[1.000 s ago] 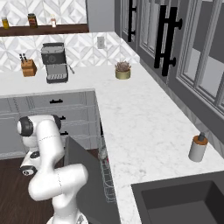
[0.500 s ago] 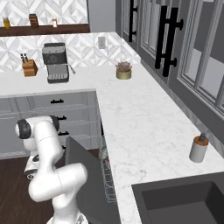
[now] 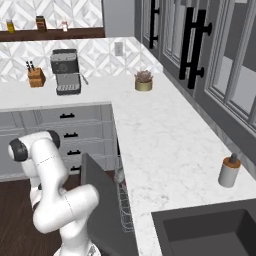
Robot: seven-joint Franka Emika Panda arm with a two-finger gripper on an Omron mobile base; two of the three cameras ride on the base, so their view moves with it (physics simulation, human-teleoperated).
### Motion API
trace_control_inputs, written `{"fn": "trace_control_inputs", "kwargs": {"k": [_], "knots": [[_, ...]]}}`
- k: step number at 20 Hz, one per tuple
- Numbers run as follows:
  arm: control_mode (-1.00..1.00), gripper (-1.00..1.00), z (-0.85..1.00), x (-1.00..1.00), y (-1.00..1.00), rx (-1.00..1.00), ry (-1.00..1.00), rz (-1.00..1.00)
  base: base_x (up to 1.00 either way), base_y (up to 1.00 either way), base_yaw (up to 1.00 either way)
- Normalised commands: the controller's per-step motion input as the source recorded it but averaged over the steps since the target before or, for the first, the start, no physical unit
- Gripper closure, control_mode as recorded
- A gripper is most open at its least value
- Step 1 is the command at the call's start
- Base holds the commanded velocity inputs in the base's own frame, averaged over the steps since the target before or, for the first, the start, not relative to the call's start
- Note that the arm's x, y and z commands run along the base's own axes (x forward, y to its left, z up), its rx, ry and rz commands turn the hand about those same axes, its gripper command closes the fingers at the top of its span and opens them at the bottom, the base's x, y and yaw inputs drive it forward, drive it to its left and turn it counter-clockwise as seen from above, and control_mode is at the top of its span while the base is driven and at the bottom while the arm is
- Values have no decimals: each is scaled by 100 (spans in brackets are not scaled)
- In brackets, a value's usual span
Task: Pick up the cup and bowl from the counter, place them in the dishwasher, and close the dishwasher door.
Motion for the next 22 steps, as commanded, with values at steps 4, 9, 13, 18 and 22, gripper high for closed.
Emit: {"fn": "trace_control_inputs", "kwargs": {"k": [4, 9, 13, 18, 22], "knots": [[-100, -100, -19, 63, -96, -50, 8, 0, 0, 0, 0], [-100, -100, -6, 87, -98, -53, 9, 0, 0, 0, 0], [-100, -100, -24, 89, -100, -58, 0, 1, 0, 0, 0], [-100, -100, -79, 80, -85, -56, -3, 1, 0, 0, 0], [-100, -100, -99, 37, 0, -86, -26, 0, 0, 0, 0]]}}
